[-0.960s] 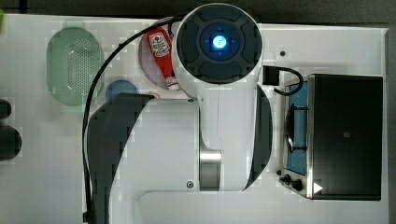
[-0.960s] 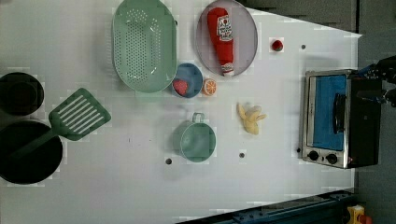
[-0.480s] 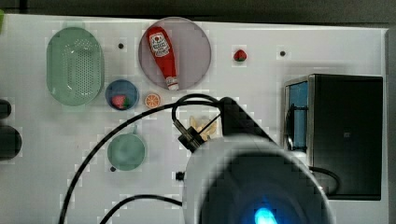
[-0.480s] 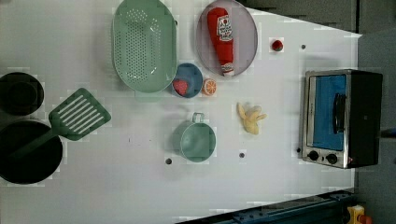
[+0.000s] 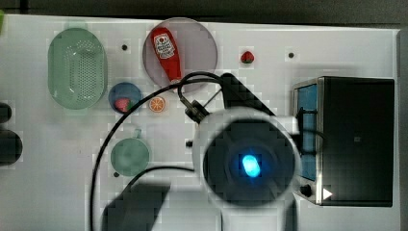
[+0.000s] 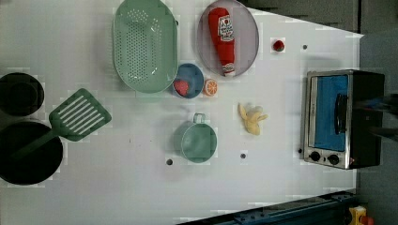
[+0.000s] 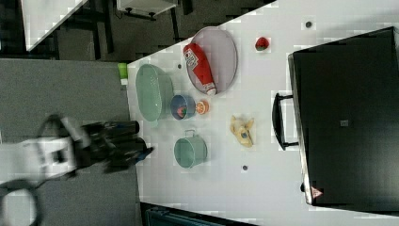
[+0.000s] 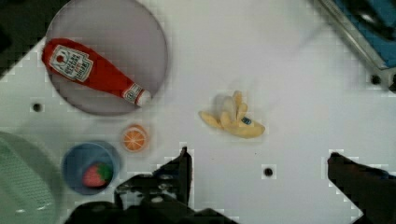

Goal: Pick Banana and place it in mug.

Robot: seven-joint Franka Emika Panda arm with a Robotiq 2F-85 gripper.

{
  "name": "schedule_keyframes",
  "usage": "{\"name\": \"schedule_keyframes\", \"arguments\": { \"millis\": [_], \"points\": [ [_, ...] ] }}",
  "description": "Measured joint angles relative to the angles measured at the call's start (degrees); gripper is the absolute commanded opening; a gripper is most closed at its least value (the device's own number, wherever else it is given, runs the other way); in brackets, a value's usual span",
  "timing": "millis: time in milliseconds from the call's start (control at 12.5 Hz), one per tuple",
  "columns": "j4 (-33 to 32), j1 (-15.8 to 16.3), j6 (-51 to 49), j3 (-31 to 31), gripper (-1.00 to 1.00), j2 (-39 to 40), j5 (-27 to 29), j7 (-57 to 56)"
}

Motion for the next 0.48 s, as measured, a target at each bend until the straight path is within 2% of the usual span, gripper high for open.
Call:
{"name": "schedule_keyframes", "arguments": {
  "millis": [240,480],
  "points": [
    [-8.3,-0.3,7.1,0.0,1.0,7.5,0.5,-4.7],
    [-13.5,-0.2,14.8,-2.2,1.0,14.2,1.2,-8.7]
  ]
}}
